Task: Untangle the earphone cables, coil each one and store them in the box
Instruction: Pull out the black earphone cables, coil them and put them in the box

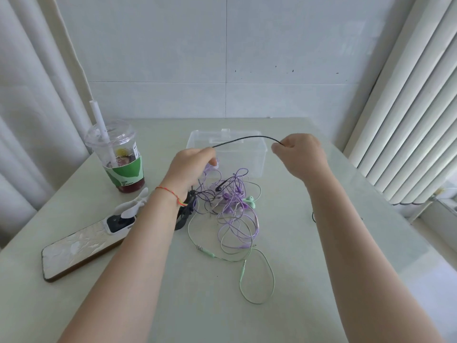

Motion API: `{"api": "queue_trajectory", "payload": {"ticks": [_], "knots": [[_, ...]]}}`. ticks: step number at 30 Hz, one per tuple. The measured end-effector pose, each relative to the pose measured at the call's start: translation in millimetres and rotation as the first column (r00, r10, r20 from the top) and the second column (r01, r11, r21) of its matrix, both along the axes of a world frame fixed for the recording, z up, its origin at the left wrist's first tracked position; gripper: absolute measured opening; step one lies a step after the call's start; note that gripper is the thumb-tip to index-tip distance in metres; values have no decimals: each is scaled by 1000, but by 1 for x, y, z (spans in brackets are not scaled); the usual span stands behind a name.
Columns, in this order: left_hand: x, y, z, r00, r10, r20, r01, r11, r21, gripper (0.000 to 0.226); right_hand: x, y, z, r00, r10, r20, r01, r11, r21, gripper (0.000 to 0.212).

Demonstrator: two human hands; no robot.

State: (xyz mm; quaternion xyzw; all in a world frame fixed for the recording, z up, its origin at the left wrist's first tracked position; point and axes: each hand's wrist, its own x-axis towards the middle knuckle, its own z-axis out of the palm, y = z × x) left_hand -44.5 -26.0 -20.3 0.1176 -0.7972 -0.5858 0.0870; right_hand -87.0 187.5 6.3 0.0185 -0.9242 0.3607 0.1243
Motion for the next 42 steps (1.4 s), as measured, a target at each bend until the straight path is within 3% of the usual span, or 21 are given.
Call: {"api": "queue_trajectory", "payload": {"ticks": [4, 8, 14, 16, 17, 18, 20, 22, 23, 25, 28, 31, 33, 35, 37, 39, 42], "knots": [[0, 6, -6, 963, -268, 25, 269, 961, -55, 32, 8, -4, 4, 945, 289, 150, -263, 949, -171, 24], [6, 13, -1, 861, -504, -74, 508, 860, 46, 32, 14, -11, 3, 890, 398, 224, -406, 914, -11, 23], [8, 26, -2, 911, -412, 16, 413, 911, -7, 41, 18, -22, 1, 862, 452, 231, -481, 872, 90, 19], [5, 25, -3, 915, -402, -25, 400, 901, 169, 44, 17, -23, 0, 871, 437, 223, -468, 877, 109, 17], [5, 23, -1, 931, -360, -64, 359, 869, 341, 44, 16, -22, -1, 880, 425, 213, -454, 884, 115, 17], [3, 20, 0, 955, -278, -100, 287, 786, 547, 42, 14, -20, -2, 892, 405, 202, -432, 895, 115, 17], [0, 7, 1, 989, -24, -144, 138, 482, 865, 38, 10, -14, -4, 921, 347, 177, -367, 925, 96, 17], [-4, -6, -1, 963, 169, -210, 170, 223, 960, 35, 8, -9, -3, 938, 306, 163, -316, 948, 41, 16], [-5, -8, -3, 946, 204, -253, 216, 189, 958, 34, 8, -8, -3, 938, 303, 168, -309, 951, 8, 16], [-6, -5, -2, 931, 187, -315, 258, 277, 926, 34, 11, -11, -1, 916, 345, 204, -345, 938, -37, 16], [-3, 12, 4, 916, 38, -400, 334, 483, 810, 34, 21, -21, 0, 820, 485, 303, -499, 866, -36, 20], [1, 26, 5, 884, -132, -449, 427, 620, 658, 34, 30, -33, 1, 745, 573, 341, -598, 801, -39, 23], [2, 33, -2, 869, -265, -417, 446, 784, 432, 34, 33, -38, 3, 719, 615, 323, -629, 774, -73, 24], [5, 37, -7, 896, -307, -321, 364, 921, 137, 32, 35, -38, 6, 708, 640, 298, -644, 759, -101, 25], [5, 39, -10, 920, -280, -274, 261, 960, -105, 35, 34, -34, 7, 734, 621, 275, -624, 776, -89, 24], [5, 34, -10, 945, -225, -236, 147, 940, -307, 42, 29, -29, 7, 799, 550, 242, -551, 832, -72, 20], [1, 21, -9, 971, -133, -198, 50, 925, -376, 44, 19, -18, 4, 878, 439, 192, -434, 898, -69, 14]]}}
